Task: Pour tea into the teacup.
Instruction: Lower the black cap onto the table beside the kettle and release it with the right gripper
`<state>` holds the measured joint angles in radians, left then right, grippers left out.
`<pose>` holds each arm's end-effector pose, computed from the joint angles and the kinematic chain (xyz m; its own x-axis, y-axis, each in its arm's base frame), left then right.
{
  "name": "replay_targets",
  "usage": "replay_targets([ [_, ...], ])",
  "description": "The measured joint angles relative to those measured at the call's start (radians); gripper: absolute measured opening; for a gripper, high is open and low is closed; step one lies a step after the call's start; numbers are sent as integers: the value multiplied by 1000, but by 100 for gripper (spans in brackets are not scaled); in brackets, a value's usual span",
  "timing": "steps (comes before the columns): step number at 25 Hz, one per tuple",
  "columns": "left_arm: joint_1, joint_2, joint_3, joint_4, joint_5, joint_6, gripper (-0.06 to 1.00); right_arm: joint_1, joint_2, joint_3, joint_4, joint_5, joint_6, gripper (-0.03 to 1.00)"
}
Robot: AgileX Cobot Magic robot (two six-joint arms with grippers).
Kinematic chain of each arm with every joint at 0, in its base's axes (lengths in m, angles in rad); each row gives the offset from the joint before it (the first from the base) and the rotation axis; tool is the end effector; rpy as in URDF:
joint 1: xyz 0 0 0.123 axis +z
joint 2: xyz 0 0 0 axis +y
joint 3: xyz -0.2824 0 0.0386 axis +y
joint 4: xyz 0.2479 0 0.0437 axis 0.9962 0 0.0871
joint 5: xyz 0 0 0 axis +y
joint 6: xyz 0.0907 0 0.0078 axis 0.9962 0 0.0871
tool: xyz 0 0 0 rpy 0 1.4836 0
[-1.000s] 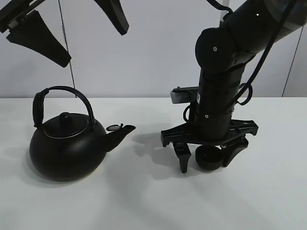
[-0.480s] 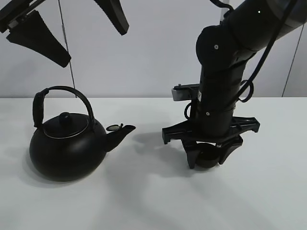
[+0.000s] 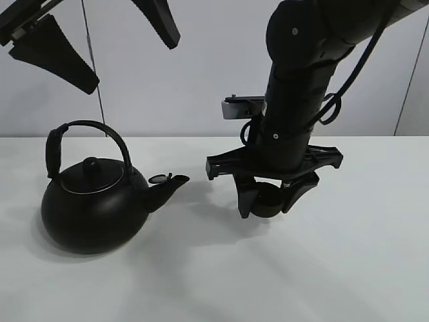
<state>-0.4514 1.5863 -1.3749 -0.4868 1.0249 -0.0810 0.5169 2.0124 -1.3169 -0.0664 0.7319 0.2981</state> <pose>0.2836 -0.1780 0.3213 -0.9442 0.1092 -0.3108 0.2579 0.8322 -0.4910 0.3451 0.1915 0.1480 -0.9394 -0.2512 -0.2332 -0.2617 0.9650 0.0147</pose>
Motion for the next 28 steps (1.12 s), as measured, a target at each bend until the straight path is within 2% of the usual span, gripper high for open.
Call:
replay_targets([
  [19, 0, 0, 0, 0, 0, 0, 69, 36, 27, -5, 84, -95, -44, 39],
  [28, 0, 0, 0, 0, 0, 0, 69, 78, 98, -113, 85, -52, -60, 39],
])
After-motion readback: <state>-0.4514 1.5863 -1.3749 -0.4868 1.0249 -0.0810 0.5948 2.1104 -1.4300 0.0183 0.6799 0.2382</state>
